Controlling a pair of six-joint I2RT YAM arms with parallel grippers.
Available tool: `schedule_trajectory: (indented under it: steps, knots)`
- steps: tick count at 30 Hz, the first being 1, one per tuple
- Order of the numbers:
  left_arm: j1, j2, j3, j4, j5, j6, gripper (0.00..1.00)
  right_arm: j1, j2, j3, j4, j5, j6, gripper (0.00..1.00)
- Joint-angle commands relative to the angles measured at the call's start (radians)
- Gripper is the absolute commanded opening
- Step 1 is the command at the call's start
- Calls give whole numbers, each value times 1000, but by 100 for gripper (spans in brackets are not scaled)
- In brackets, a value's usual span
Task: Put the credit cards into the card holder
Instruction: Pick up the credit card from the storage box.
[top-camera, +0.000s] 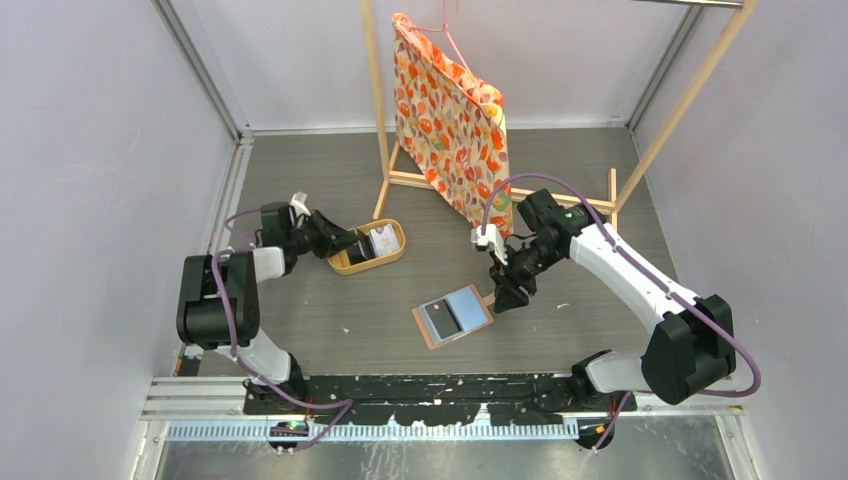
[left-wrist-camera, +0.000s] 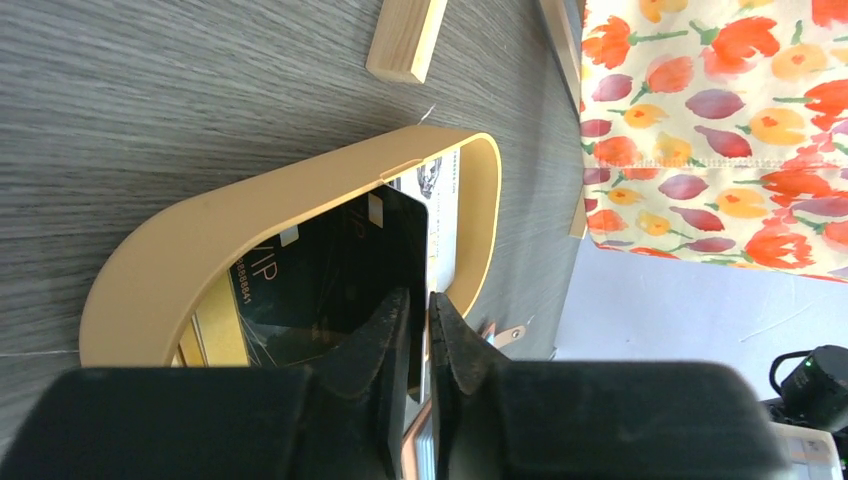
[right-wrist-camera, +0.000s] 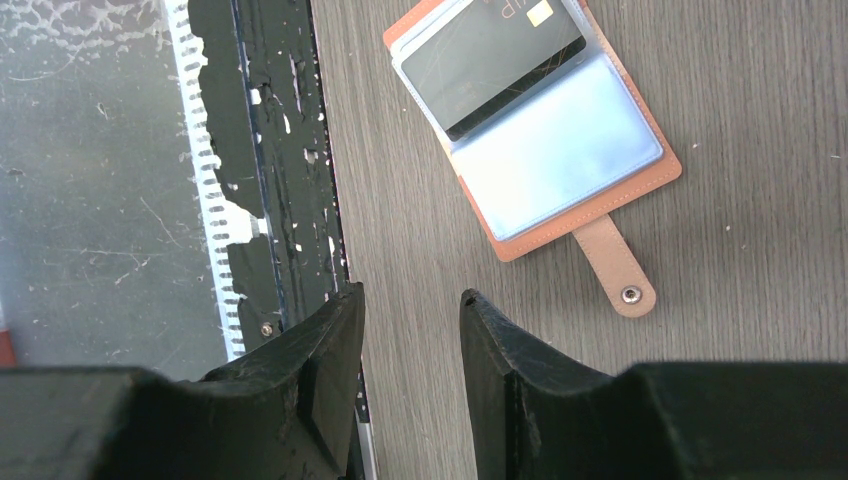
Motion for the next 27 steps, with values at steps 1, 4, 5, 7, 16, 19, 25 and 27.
schedule_trajectory:
  steps: [1,4,5,7,16,19,25,27]
  knots:
    - [9,6,-11,26,15,13,11,4,-19,15,-5,-21,-10,45]
    - [11,-13,-16,14,7,20,6,5,-19,15,-5,-22,-10,45]
    - [12,-20,-17,6,4,24,6,6,-19,15,-6,-22,-10,45]
    - [14,-37,-19,-6,-1,32,3,5,-19,15,-5,-21,-10,45]
    - [23,-100,-25,-62,-17,52,1,6,-19,15,-6,-21,-10,45]
    - [23,-84,-13,-93,-17,69,18,5,-20,17,-6,-23,-12,45]
    - [23,-3,-24,-14,19,36,10,5,-23,15,-8,-22,-12,45]
    - [23,-4,-25,-14,18,36,8,5,-23,15,-8,-23,-12,45]
